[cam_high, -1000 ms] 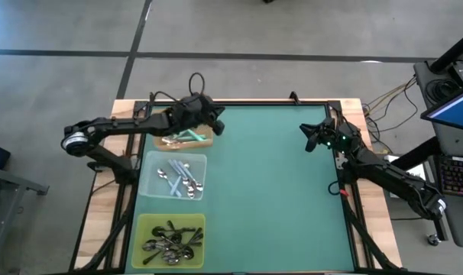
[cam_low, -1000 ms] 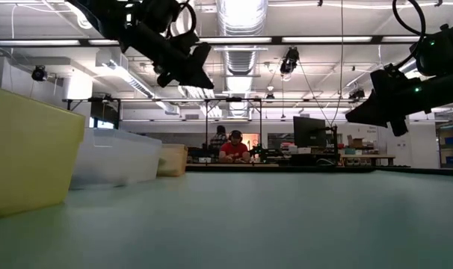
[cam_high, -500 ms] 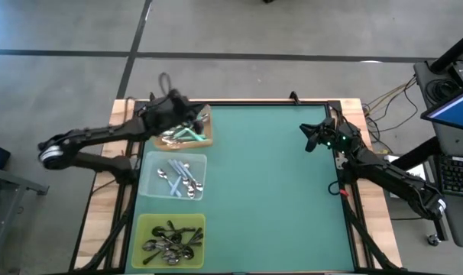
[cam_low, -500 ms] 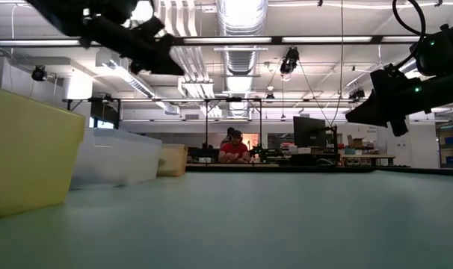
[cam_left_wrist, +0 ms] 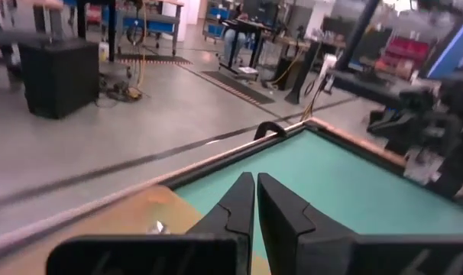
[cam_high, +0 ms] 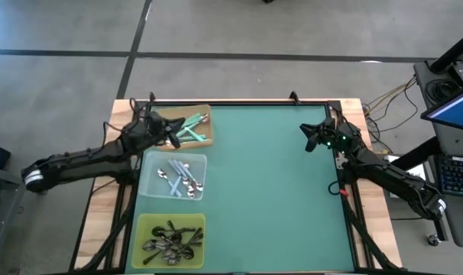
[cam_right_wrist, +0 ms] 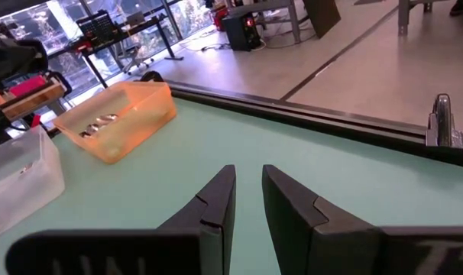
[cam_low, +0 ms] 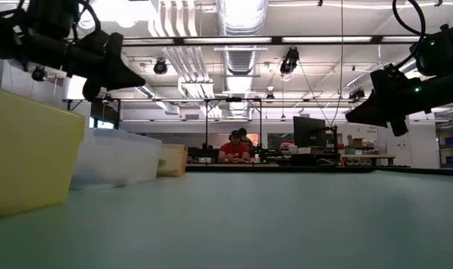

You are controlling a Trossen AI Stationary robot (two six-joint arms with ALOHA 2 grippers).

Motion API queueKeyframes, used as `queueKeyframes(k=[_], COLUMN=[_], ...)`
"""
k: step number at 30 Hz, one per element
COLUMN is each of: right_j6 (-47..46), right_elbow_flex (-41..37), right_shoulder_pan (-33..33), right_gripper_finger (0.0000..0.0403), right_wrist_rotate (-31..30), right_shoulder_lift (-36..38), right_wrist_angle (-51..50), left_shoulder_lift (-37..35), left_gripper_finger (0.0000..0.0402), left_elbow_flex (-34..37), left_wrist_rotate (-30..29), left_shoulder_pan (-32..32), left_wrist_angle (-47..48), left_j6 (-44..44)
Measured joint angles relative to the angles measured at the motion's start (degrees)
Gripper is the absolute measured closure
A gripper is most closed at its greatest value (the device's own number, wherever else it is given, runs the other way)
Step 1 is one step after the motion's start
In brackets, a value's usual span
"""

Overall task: Sort silverware by color (type)
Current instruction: Return to Home Position

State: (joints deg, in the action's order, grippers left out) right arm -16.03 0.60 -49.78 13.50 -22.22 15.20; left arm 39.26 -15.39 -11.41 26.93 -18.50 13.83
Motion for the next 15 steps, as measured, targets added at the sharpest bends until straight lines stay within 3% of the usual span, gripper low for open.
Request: queueKeyframes(k=[3, 15], right_j6=[0.02, 0.06], right_elbow_flex=[0.00, 0.00], right_shoulder_pan=[0.00, -0.01], right_gripper_finger=[0.0344, 0.0344], right_wrist_rotate=[0.00, 0.00], right_shoulder_lift=[0.00, 0.00], right_wrist_angle=[0.00, 0.00], left_shoulder_lift=[-3.01, -8.60], left_gripper_finger=[0.0400, 0.0400], left_elbow_flex=[2.49, 6.37], left_wrist_rotate=[-0.01, -0.01], left_shoulder_pan=[0.01, 0.01], left_wrist_angle=[0.04, -1.00], left_j6=[4.28, 4.70])
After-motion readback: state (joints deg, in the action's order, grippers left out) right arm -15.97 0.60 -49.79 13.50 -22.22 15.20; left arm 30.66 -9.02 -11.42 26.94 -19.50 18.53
